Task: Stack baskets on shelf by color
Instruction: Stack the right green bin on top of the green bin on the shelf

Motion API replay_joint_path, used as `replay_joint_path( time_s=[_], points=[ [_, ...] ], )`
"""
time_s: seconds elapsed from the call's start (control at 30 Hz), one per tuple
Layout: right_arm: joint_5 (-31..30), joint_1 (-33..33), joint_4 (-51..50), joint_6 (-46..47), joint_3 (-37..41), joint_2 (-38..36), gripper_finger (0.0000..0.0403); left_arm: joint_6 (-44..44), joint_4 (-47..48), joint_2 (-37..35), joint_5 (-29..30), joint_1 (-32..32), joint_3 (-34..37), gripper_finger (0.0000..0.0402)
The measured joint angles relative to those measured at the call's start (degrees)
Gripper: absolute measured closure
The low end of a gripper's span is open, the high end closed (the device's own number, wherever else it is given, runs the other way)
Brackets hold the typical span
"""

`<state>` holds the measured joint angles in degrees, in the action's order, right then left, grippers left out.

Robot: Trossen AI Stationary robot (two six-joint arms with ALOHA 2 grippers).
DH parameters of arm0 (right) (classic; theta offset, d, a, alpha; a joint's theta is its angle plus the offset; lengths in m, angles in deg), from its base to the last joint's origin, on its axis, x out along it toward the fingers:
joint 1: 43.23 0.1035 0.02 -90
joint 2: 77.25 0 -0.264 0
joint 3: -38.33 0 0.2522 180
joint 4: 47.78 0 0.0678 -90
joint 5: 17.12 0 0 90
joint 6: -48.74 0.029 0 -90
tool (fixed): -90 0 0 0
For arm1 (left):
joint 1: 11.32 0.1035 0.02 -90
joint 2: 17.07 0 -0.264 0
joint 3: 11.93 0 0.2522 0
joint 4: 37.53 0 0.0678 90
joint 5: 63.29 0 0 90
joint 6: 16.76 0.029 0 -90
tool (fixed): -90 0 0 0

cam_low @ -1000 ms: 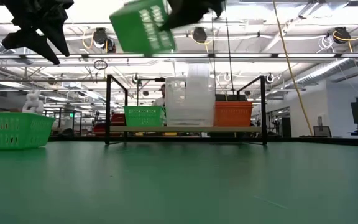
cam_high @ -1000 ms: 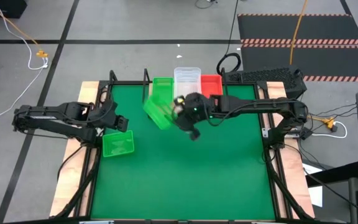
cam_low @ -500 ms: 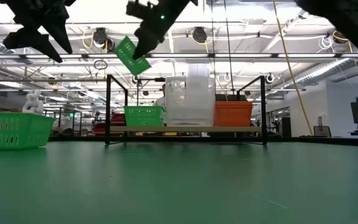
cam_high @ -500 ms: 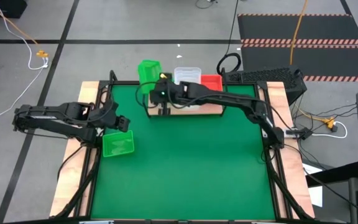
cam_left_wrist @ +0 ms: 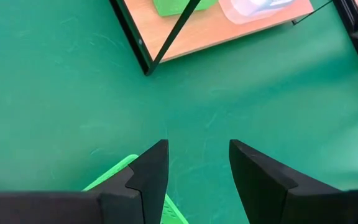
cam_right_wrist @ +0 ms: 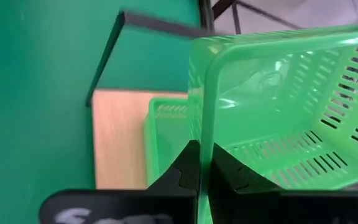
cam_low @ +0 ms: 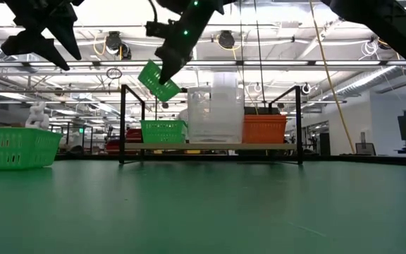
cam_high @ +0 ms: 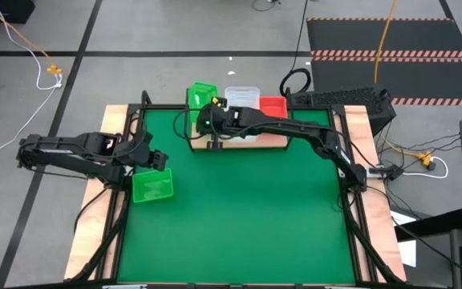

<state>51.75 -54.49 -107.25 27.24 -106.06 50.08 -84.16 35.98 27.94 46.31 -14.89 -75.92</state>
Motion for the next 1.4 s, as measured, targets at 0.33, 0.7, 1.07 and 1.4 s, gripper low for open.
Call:
replay_joint_path(
  time_s=[0.33,0.7,1.07,1.4],
  points=[
    [-4.6,-0.1,-1.8,0.0,0.1,4.0,0.0402,-2.4,-0.1,0.0,-0.1,-0.9,0.0,0.0231],
    [-4.4,0.0,-1.9,1.3,0.1,3.9,0.0402,-4.6,0.0,0.0,-0.1,-3.0,0.0,0.0231],
    [-4.3,-0.3,-2.7,5.4,0.1,3.9,0.0353,-4.7,0.0,0.0,-0.2,-3.0,0.0,0.0231],
    [-4.3,-0.3,-2.1,4.3,0.1,3.9,0.0321,-4.7,0.0,0.0,-0.2,-3.0,0.0,0.0231]
  ],
)
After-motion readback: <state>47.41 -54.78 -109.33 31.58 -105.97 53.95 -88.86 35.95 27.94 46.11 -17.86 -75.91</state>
